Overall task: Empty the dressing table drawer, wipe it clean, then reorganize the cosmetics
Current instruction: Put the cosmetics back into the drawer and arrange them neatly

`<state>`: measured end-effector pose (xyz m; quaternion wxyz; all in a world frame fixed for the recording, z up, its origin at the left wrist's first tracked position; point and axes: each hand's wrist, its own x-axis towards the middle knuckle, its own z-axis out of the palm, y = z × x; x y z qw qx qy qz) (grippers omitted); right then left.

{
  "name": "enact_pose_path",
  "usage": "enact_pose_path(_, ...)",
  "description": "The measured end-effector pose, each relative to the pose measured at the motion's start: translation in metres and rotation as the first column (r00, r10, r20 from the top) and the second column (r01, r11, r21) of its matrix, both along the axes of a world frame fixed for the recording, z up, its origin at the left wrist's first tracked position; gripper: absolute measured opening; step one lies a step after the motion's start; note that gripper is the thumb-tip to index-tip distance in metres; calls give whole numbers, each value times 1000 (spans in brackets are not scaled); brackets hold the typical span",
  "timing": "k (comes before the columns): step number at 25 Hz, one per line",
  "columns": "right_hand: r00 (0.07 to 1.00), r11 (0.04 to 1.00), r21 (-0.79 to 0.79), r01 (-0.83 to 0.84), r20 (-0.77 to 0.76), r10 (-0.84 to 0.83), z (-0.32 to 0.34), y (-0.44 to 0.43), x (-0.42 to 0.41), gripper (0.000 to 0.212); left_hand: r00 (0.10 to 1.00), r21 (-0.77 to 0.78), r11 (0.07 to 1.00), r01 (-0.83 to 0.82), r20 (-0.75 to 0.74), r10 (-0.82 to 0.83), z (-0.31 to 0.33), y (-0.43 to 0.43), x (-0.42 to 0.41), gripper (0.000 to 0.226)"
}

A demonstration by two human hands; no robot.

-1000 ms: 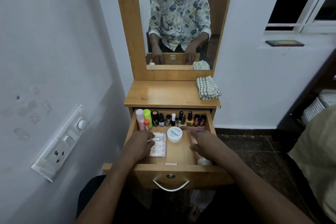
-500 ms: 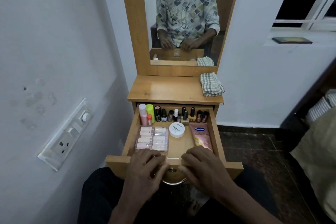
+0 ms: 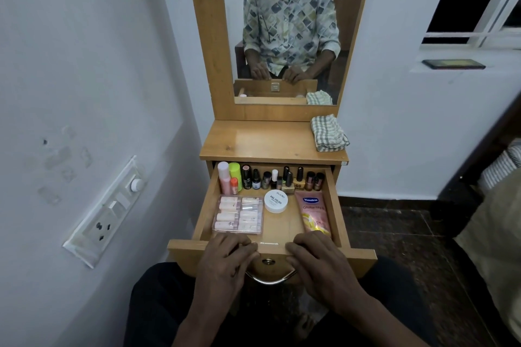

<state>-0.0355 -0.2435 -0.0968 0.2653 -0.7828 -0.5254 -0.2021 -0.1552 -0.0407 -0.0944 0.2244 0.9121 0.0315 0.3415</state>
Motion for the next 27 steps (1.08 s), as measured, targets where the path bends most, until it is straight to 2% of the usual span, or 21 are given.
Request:
enact_pose_path(8,997,1000,-4,17,-74,-17,4,6,7,24,999,12,1000,-17,-34,18,7,3,10,23)
enact_pose_path(9,996,1000,-5,15,-88,-16,4,6,7,24,999,-10,1000,-8,-49,8,8,4,10,21)
enact_pose_path(11,994,1000,-9,11,-111,-12,4,6,7,23,995,-160,986,-48,-99,32,19,6,13,14)
enact_pose_path(13,992,1000,-9,12,-125,-13,6,7,7,22,977,-334,923,-192,-153,148,36,14,26,18)
enact_pose_path(16,991,1000,-13,10,-133,-11,6,7,4,20,895,-478,757,-446,-234,380,59,36,61,18)
enact_pose_path(17,990,1000,-17,6,-139,-9,6,6,3,19,885,-524,714,-465,-246,396,63,47,74,11)
enact_pose_path(19,989,1000,-21,2,-148,-5,4,4,-1,18,885,-590,662,-463,-264,384,63,69,97,20)
enact_pose_path(27,973,998,-62,10,-230,-24,7,-3,-6,21,879,-523,709,-472,-343,332,51,93,130,13)
